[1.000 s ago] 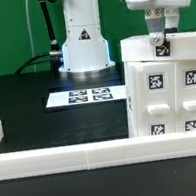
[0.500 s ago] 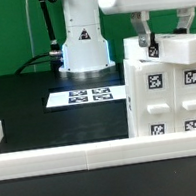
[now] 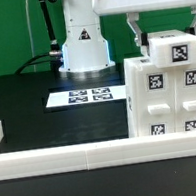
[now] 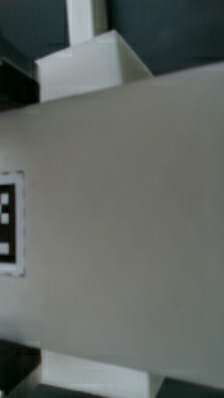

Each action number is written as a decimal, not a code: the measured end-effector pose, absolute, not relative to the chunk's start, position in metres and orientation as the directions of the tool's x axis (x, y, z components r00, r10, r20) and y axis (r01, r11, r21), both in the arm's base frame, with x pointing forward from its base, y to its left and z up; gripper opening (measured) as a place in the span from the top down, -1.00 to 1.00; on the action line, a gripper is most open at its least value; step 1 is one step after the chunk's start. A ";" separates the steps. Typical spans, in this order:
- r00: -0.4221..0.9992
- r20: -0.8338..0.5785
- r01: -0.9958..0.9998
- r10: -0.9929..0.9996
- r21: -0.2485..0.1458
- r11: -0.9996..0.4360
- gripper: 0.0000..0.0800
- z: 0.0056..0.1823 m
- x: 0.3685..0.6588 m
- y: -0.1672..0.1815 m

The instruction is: Assemble cabinet

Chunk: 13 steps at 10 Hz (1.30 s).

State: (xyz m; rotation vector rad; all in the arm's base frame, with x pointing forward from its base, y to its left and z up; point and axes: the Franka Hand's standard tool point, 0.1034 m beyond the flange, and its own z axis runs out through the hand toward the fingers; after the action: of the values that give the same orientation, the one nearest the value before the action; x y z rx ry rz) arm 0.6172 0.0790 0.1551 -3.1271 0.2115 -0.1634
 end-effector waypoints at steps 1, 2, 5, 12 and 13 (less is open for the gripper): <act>0.976 0.103 -0.192 -0.193 -0.017 -0.981 -0.39 0.155 0.617 0.079; 0.949 0.101 -0.296 -0.298 -0.028 -0.955 -0.39 0.156 0.617 0.079; 0.833 0.078 -0.546 -0.548 -0.047 -0.836 -0.39 0.155 0.614 0.081; 0.117 -0.020 -0.988 -0.993 -0.099 -0.115 -0.39 0.155 0.607 0.090; 0.049 -0.036 -0.994 -0.998 -0.097 -0.046 -0.39 0.155 0.608 0.090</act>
Offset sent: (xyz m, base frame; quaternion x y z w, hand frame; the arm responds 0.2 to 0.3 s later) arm 0.0000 0.0000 0.0000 0.0000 0.0000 0.2667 0.9638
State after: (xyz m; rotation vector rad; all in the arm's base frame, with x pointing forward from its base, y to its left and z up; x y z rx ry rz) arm 0.6075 0.0904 0.1550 -2.2041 2.1014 -0.0626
